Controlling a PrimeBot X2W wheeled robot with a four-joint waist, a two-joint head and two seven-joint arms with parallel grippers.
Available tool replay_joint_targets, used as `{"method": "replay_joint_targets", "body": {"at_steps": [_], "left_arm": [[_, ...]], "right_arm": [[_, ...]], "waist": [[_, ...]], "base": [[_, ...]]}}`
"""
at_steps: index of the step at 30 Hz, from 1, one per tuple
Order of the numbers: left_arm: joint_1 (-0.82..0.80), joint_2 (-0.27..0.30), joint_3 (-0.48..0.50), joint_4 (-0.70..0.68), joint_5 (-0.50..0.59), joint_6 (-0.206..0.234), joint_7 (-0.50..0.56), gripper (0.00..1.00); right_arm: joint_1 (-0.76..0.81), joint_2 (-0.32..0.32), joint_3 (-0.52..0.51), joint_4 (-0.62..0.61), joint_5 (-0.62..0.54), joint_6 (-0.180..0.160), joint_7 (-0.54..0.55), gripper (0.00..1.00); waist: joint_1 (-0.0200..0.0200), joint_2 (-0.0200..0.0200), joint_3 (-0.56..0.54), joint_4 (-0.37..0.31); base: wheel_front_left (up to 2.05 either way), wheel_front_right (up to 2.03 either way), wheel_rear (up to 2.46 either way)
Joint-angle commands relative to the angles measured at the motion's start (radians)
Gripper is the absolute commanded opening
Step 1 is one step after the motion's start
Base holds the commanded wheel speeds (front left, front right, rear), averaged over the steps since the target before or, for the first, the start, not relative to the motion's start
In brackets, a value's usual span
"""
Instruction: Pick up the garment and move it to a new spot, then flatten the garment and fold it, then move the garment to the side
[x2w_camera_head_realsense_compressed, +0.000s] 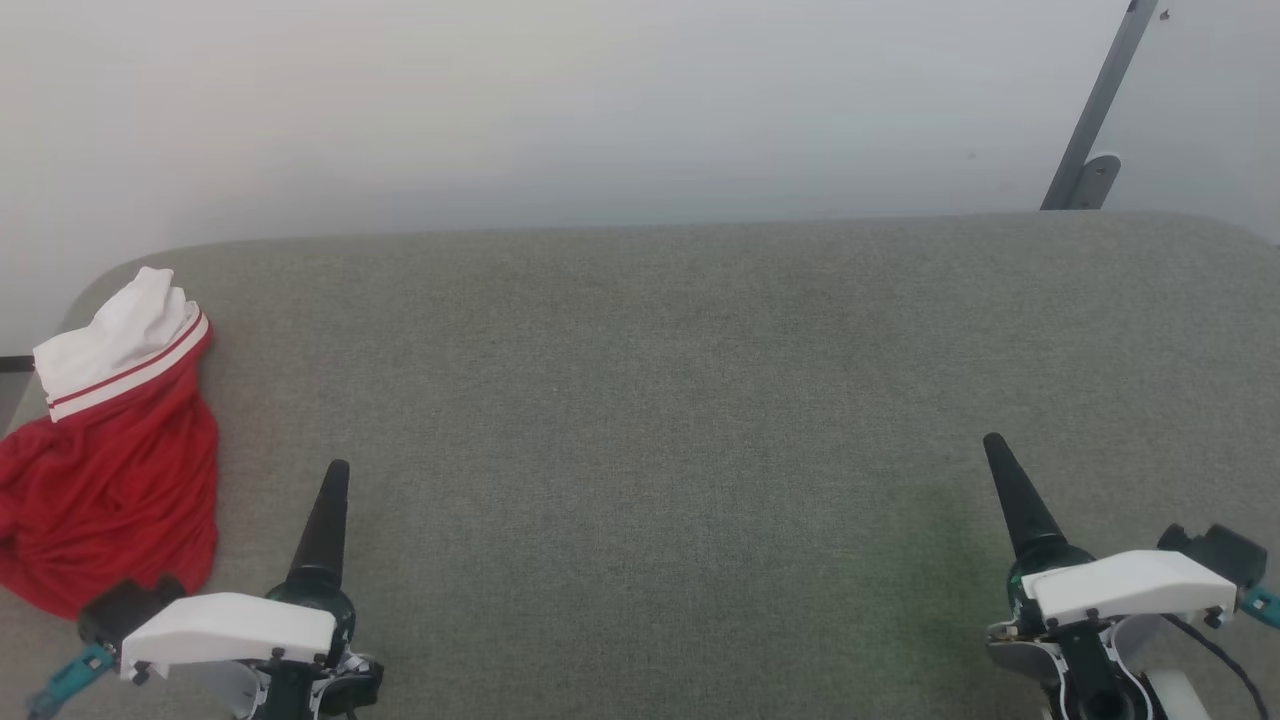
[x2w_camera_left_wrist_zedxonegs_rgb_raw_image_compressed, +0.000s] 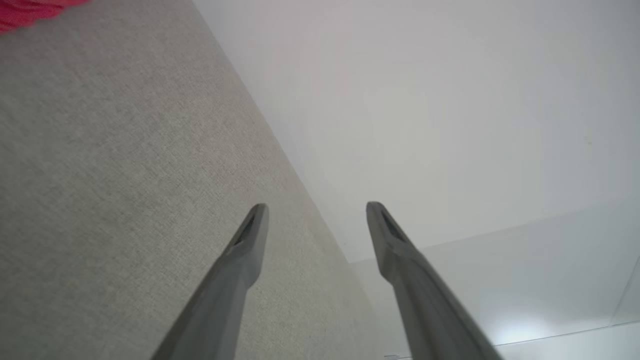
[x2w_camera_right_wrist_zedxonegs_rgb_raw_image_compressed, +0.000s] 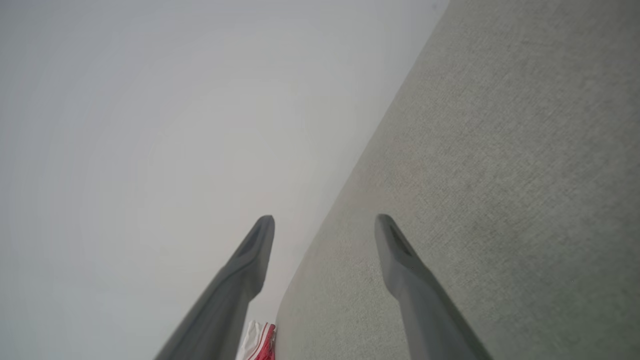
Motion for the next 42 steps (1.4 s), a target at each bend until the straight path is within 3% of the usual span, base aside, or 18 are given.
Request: {"method": "replay_joint_targets", "body": {"at_steps": [1,16,42], "left_arm": [[-0.008,0.017,-0.005,-0.019,0.057,0.008,-0.011,1.0],[0.001,0.067,-0.021,-0.026,0.412,0.024,-0.064,1.0],[0.009,0.081,-0.012,-0.03,0.73,-0.018,-0.136,1.0]], "right_arm": [[-0.033,-0.008,0.007,-0.005,-0.046,0.0,-0.011,1.0],[-0.064,0.005,-0.02,0.014,-0.38,0.001,-0.006,1.0],[-0.051,0.019,-0.055,-0.035,-0.675,0.001,-0.022,1.0]], "waist": [[0.0,0.0,-0.001,0.0],[0.0,0.0,-0.009,-0.004],[0.0,0.0,-0.013,-0.005]], "base": [[0.0,0.0,0.0],[0.0,0.0,0.0],[0.0,0.0,0.0]]}}
